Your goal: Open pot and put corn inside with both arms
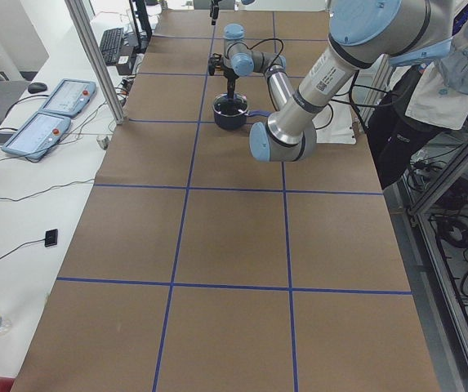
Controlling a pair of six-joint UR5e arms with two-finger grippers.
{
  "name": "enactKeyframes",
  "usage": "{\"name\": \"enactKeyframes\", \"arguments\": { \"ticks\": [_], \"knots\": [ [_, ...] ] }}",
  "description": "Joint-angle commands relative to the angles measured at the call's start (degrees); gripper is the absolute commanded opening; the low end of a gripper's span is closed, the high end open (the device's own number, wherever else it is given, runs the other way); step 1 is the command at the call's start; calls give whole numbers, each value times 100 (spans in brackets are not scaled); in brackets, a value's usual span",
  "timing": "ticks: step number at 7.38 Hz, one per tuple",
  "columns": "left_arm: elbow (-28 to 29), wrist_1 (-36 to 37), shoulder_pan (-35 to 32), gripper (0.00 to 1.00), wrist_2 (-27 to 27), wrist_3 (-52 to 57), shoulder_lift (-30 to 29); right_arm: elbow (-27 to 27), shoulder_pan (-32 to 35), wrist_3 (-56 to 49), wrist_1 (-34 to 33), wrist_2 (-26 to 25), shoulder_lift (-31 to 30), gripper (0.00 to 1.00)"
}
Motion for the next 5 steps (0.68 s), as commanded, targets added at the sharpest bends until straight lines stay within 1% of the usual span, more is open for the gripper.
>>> {"name": "enactKeyframes", "arguments": {
  "ticks": [1, 3, 4, 5],
  "knots": [
    [3, 0, 5, 99, 22, -1, 28, 0, 0, 0, 8, 0, -2, 100],
    [12, 0, 14, 97, 49, -1, 46, 0, 0, 0, -1, 0, -2, 100],
    [12, 0, 14, 78, 57, -1, 37, -9, 0, 0, -1, -26, -2, 100],
    [12, 0, 14, 50, 57, 16, 37, 0, 0, 0, -1, -26, -2, 100]
  ]
}}
